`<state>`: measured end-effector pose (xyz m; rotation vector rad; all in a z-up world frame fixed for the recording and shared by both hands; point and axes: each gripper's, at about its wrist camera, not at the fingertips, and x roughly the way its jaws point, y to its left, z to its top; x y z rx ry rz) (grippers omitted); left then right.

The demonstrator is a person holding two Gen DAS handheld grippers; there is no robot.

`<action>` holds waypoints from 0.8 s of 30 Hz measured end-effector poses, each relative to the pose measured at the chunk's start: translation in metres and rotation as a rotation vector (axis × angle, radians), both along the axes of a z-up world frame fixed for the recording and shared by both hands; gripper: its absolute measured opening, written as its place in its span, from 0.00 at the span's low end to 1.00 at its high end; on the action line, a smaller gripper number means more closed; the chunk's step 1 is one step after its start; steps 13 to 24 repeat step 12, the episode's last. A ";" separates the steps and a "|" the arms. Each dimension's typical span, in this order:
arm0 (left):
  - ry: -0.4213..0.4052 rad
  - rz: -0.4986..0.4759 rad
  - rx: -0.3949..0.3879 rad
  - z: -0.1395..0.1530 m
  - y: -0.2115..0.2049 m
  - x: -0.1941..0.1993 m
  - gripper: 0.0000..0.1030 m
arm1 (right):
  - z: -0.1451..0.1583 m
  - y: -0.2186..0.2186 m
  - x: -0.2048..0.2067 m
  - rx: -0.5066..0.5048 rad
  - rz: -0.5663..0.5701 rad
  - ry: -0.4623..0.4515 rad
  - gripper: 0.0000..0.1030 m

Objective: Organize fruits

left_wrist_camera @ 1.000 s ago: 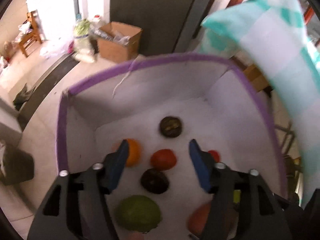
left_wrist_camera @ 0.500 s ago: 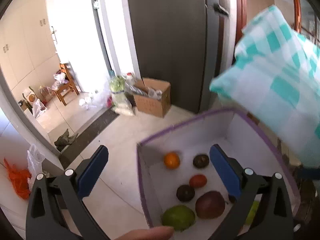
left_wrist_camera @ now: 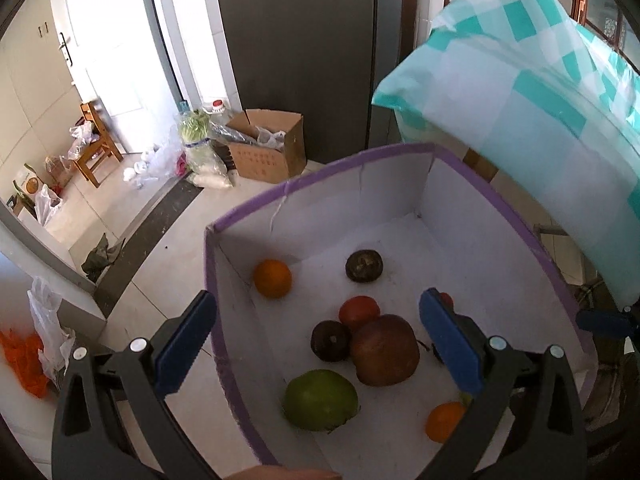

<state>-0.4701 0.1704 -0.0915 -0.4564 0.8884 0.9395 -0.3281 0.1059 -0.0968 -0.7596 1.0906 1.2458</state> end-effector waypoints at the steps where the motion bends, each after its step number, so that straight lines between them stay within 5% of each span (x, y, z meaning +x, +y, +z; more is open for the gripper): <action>1: 0.000 0.001 -0.005 -0.001 0.000 0.000 0.99 | -0.001 0.000 -0.001 -0.003 0.001 -0.002 0.84; 24: -0.005 0.023 -0.049 -0.009 0.006 -0.004 0.98 | -0.003 0.000 -0.005 -0.007 0.003 -0.008 0.84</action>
